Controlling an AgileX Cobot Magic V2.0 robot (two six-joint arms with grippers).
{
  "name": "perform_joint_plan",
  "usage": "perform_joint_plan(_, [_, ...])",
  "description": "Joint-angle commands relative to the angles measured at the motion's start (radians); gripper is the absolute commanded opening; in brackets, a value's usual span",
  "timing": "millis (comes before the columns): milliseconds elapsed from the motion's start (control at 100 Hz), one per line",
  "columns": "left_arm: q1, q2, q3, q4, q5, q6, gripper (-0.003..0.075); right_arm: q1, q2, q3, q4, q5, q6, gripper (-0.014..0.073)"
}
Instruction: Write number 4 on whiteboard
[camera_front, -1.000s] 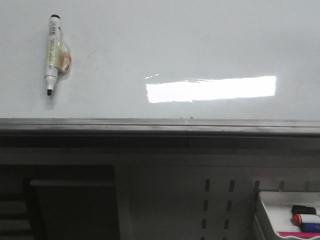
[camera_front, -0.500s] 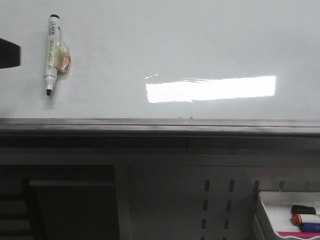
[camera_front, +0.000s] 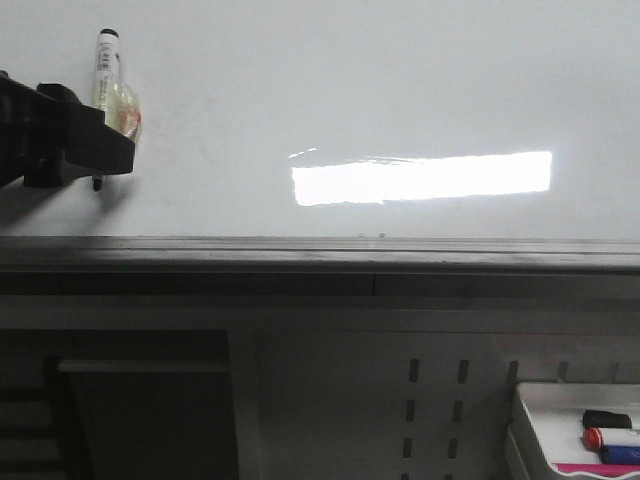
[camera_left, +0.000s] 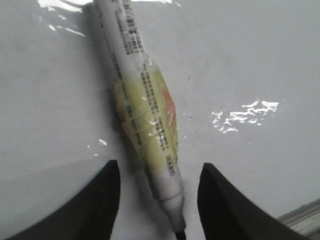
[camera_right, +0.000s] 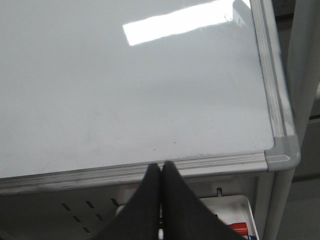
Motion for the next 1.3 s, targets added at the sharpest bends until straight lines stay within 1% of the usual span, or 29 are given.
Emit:
perform_joint_plan(0, [-0.007,-0.012,-0.031,-0.015,-0.084,-0.009,0.015,-0.001,0.014,-0.029,0.013,-0.059,-0.003,-0.0064])
perform_joint_plan(20, [-0.007,-0.012,-0.031,-0.015,-0.084,-0.009,0.0113,0.003,0.014,-0.029,0.016,-0.057,-0.003,-0.0064])
perform_joint_plan(50, [-0.007,-0.012,-0.031,-0.015,-0.084,-0.009,0.0017,0.009,0.014,-0.029,0.016,-0.055,-0.003,-0.0064])
perform_joint_plan(70, [-0.007,-0.012,-0.031,-0.01,-0.088,-0.009,-0.002,0.015,0.014,-0.031,0.016,-0.053,-0.003,-0.0064])
perform_joint_plan(150, [-0.007,-0.012,-0.031,-0.008,-0.091,-0.006,-0.002,0.054,0.019,-0.041,0.018,-0.035,-0.003,-0.0064])
perform_joint_plan(270, [-0.007,-0.015,-0.031,0.047,-0.091,-0.006,-0.002,0.161,0.075,-0.073,0.027,-0.005,-0.003,-0.0064])
perform_joint_plan(360, [-0.007,-0.024,-0.031,0.174,-0.091,-0.006,-0.002,0.256,0.15,-0.109,0.031,0.001,-0.003,-0.0064])
perform_joint_plan(470, [-0.007,-0.046,-0.02,0.37,-0.103,-0.006,-0.002,0.412,0.271,-0.182,0.031,0.005,-0.003,-0.0061])
perform_joint_plan(520, [-0.007,-0.059,-0.008,0.436,-0.124,-0.006,-0.002,0.485,0.325,-0.22,0.031,-0.004,-0.003,-0.0047])
perform_joint_plan(570, [-0.007,-0.073,0.009,0.52,-0.159,-0.006,-0.002,0.556,0.373,-0.258,0.031,-0.026,-0.003,-0.001])
perform_joint_plan(640, [-0.007,-0.096,0.035,0.602,-0.223,-0.006,-0.002,0.647,0.435,-0.306,0.031,-0.067,-0.003,0.0084])
perform_joint_plan(740, [-0.007,-0.131,0.07,0.667,-0.309,-0.006,-0.002,0.749,0.514,-0.368,0.017,-0.095,-0.003,0.0289])
perform_joint_plan(810, [-0.007,-0.155,0.087,0.691,-0.346,-0.005,-0.002,0.794,0.565,-0.409,0.01,-0.092,-0.003,0.0392])
perform_joint_plan(860, [-0.007,-0.166,0.09,0.695,-0.346,-0.005,-0.002,0.821,0.602,-0.438,0.01,-0.092,-0.003,0.0419])
perform_joint_plan(1050, [-0.007,-0.178,0.092,0.731,-0.346,-0.002,-0.002,0.897,0.737,-0.532,-0.019,-0.146,-0.004,0.0416])
perform_joint_plan(1140, [-0.007,-0.178,0.092,0.756,-0.348,-0.002,-0.002,0.906,0.796,-0.585,-0.021,-0.162,-0.019,0.0416])
perform_joint_plan(1290, [-0.007,-0.178,0.092,0.756,-0.353,-0.002,-0.002,0.906,0.882,-0.64,-0.044,-0.201,-0.019,0.0415])
